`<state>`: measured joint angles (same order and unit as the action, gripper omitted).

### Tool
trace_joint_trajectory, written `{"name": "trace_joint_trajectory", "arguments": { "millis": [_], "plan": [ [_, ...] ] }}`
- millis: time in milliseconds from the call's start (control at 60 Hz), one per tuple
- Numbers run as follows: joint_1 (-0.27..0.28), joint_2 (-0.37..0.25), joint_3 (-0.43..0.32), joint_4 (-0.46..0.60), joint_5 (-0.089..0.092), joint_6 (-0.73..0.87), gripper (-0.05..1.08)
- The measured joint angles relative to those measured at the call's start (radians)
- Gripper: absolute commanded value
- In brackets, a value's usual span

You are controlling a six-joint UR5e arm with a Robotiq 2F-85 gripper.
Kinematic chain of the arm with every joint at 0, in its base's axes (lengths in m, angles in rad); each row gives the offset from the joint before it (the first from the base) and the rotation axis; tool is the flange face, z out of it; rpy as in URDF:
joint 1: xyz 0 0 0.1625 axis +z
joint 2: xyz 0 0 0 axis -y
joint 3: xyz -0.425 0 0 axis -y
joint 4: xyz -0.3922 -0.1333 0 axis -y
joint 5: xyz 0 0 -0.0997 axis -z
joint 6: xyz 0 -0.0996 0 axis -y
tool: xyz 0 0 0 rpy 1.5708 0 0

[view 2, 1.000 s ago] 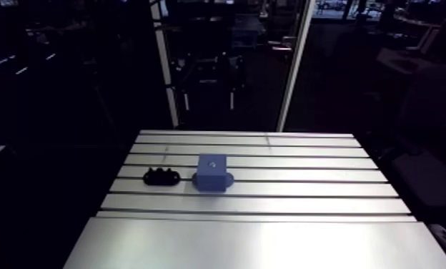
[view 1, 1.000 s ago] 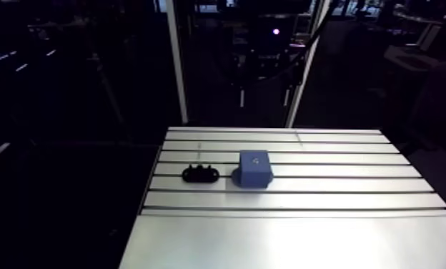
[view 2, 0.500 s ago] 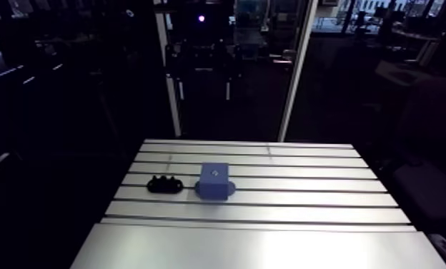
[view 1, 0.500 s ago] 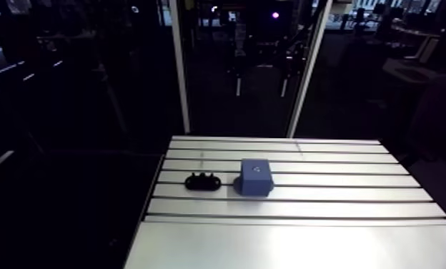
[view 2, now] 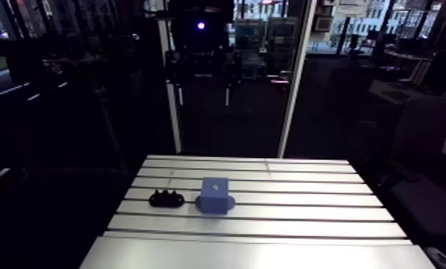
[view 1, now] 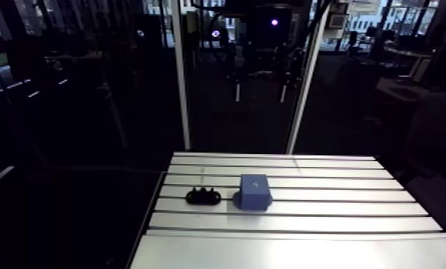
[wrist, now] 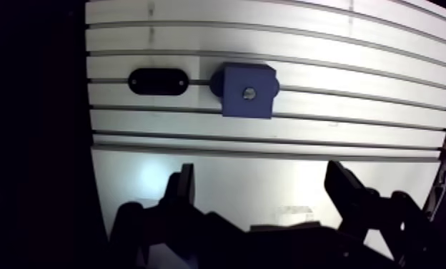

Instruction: Pick up the M10 bolt and insert it into the hex recess until seated.

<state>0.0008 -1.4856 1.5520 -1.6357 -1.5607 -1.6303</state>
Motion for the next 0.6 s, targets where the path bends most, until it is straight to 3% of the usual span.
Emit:
{"name": "trace_joint_trajectory", "arguments": {
  "millis": [600],
  "plan": [
    [0.001,-0.006,-0.046,0.03,-0.004,-0.002,0.02]
  ]
}}
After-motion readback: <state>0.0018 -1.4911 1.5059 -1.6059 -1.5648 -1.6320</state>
